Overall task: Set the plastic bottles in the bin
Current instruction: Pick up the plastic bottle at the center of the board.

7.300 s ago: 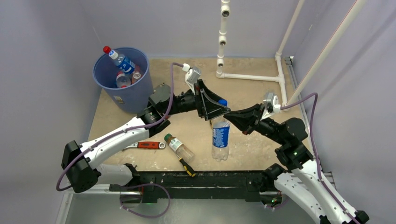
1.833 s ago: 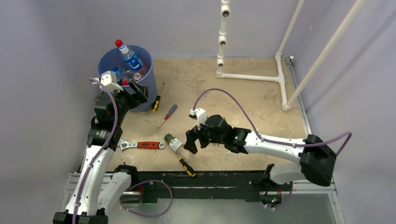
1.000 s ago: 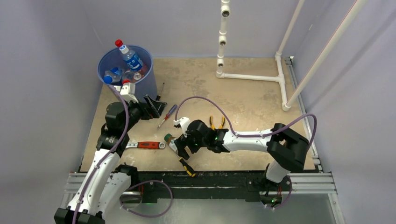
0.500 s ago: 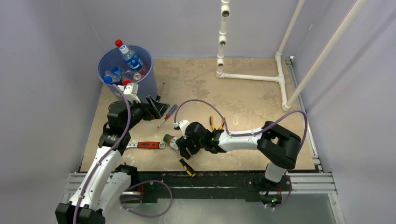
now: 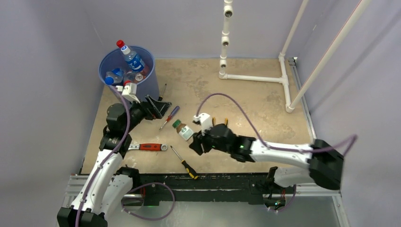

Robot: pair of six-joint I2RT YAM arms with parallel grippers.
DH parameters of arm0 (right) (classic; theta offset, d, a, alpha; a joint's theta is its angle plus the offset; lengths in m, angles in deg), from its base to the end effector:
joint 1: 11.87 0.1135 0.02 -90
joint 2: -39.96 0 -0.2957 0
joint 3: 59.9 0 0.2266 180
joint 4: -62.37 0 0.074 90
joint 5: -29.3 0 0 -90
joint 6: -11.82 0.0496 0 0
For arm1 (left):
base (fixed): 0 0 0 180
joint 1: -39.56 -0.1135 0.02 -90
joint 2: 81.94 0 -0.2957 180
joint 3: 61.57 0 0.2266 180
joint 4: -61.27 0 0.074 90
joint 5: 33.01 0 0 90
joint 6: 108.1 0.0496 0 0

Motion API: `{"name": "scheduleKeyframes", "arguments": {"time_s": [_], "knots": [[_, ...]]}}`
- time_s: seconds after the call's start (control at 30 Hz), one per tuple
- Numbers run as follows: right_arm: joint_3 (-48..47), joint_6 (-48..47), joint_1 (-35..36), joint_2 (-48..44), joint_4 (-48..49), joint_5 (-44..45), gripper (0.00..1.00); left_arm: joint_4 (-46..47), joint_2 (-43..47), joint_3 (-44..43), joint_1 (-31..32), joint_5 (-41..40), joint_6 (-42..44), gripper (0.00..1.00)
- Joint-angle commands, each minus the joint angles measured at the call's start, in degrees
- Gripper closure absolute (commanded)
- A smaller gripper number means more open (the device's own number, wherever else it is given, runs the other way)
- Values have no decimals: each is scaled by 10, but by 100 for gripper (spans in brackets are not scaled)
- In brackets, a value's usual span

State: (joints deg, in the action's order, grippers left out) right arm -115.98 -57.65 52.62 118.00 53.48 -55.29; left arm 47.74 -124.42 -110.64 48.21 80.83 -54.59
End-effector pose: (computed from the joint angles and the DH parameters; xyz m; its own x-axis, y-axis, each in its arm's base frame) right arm 0.1226 0.2460 0.2548 -0.5097 -0.2574 -0.8209 -0.7313 0.6322 0.2558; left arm 0.1408 -0.0417 0.3248 -0.4137 -0.4873 -0.7690 0.3585 0.6893 -0.6296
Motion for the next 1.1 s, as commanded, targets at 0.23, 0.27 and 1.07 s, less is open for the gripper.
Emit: {"name": "scheduleKeyframes", "arguments": {"time_s": [0.23, 0.27, 1.07], "knots": [[171, 10, 1, -272, 305, 56, 68, 364, -42, 16, -3, 56, -240, 1], [175, 11, 1, -278, 314, 65, 70, 445, -60, 27, -1, 92, -269, 1], [164, 12, 1, -240, 428, -2, 100, 363, -128, -37, 210, 123, -167, 22]]}}
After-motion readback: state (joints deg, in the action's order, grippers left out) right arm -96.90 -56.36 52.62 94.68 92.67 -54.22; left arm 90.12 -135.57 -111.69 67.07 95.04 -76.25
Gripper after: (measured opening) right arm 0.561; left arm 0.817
